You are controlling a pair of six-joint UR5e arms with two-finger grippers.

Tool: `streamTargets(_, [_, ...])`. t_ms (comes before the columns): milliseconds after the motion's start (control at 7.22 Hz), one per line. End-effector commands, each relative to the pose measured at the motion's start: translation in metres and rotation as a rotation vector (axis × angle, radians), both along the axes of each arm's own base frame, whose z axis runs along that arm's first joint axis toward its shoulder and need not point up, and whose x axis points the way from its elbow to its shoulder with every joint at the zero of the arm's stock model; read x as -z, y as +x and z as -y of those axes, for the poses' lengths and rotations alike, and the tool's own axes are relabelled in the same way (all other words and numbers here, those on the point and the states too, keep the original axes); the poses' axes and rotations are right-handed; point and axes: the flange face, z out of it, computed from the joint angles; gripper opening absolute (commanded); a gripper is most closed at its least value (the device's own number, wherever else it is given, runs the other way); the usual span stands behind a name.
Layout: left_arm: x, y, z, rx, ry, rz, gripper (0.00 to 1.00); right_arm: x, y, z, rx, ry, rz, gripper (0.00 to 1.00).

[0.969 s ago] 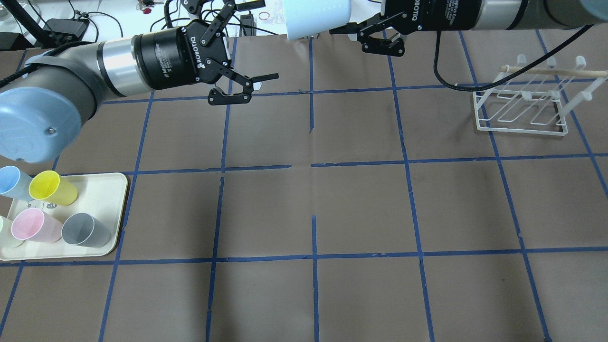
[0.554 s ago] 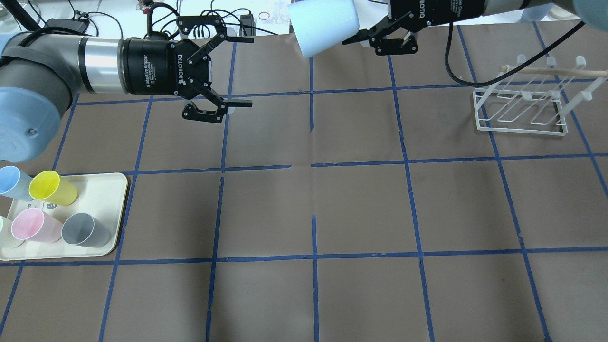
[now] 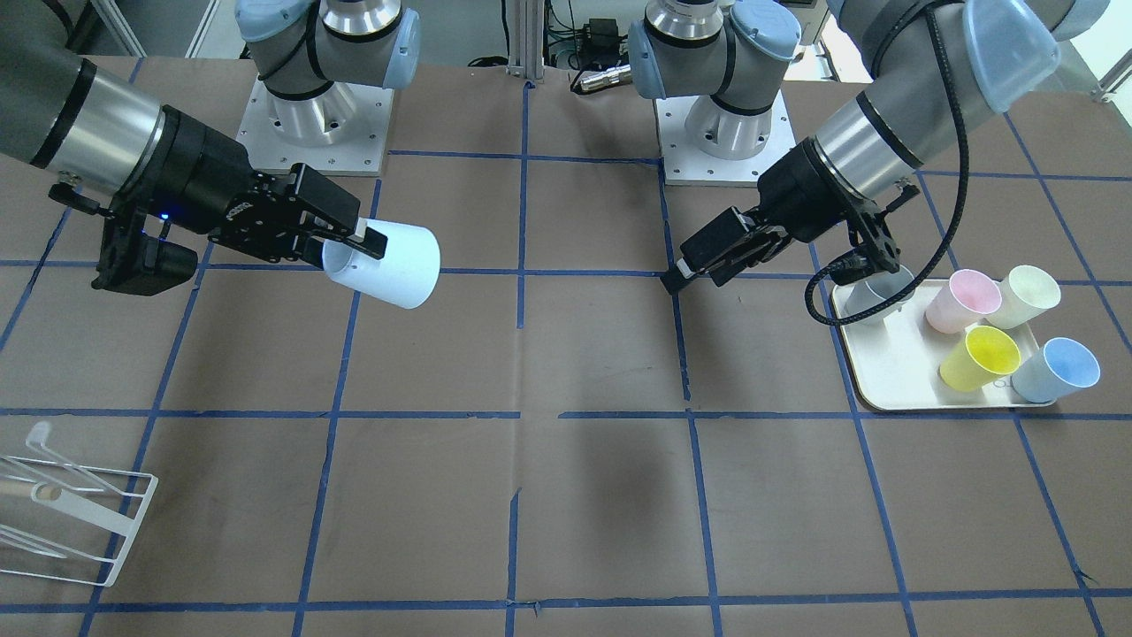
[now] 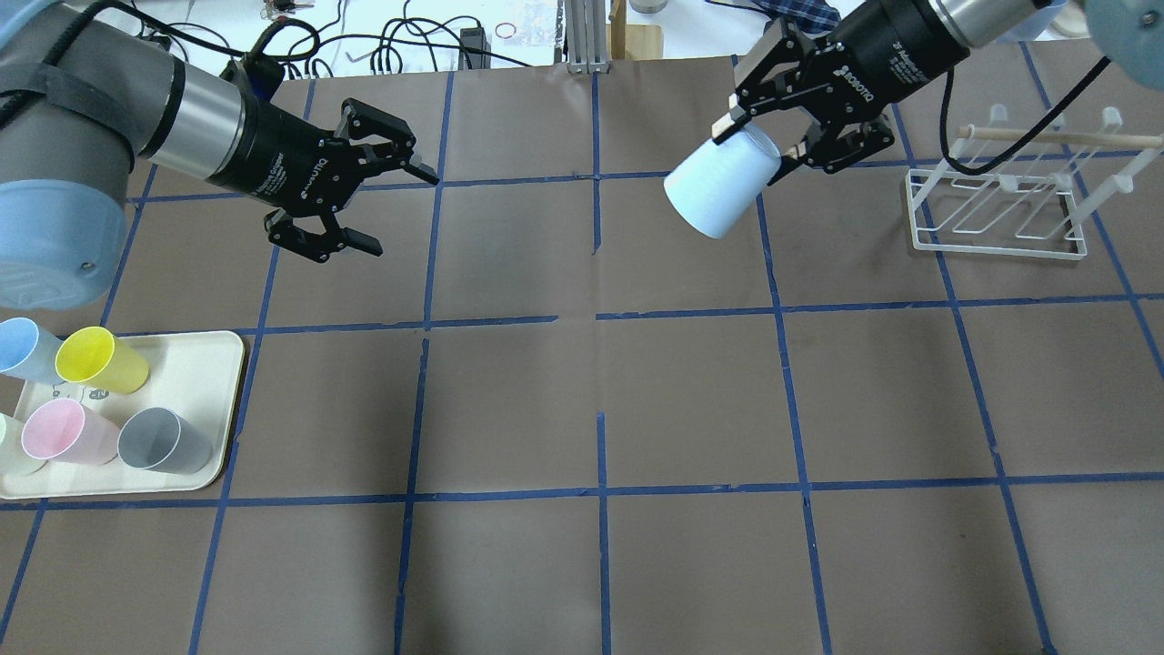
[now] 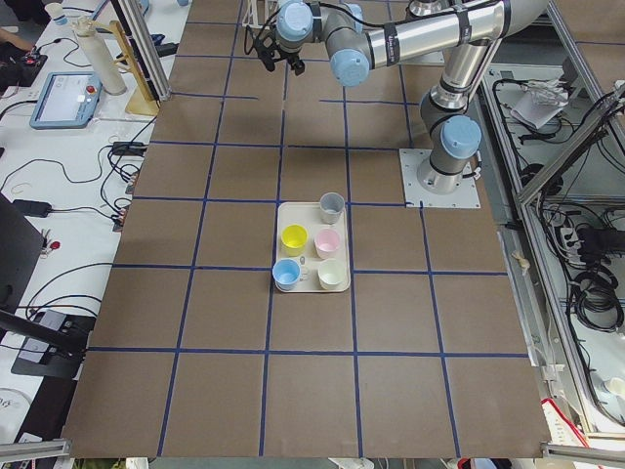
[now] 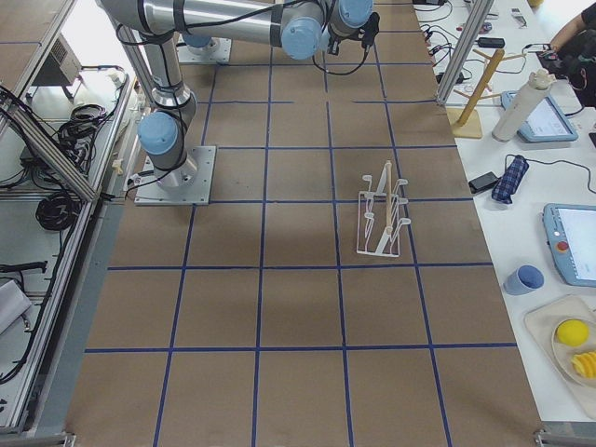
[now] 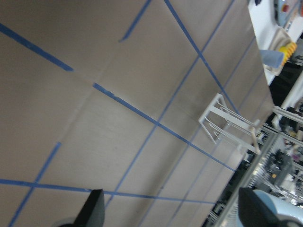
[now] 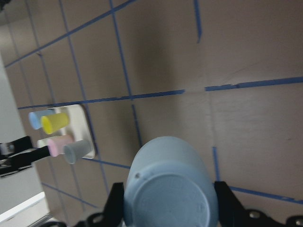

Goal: Transfer IKEA cup to right arm and place on rack

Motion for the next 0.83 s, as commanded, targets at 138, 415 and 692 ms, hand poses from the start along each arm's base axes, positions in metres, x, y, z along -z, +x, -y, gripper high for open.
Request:
streamTargets(138, [-0.01, 0.007, -0.011, 0.231, -0.044, 0.441, 1.0, 0.0, -0.048, 0.013, -0.112, -0.148, -0.48, 0.52])
streamTargets(415, [-0.023, -0.001, -0.03, 0.284, -0.042, 0.505, 1.0, -0.006, -0.095, 0.031, -0.135, -0.243, -0.771, 0.52])
streamTargets(692, [-0.028, -0.031, -0.046, 0.364, -0.034, 0.561, 1.0, 0.012, -0.162, 0.057, -0.094, -0.304, -0.806, 0.48])
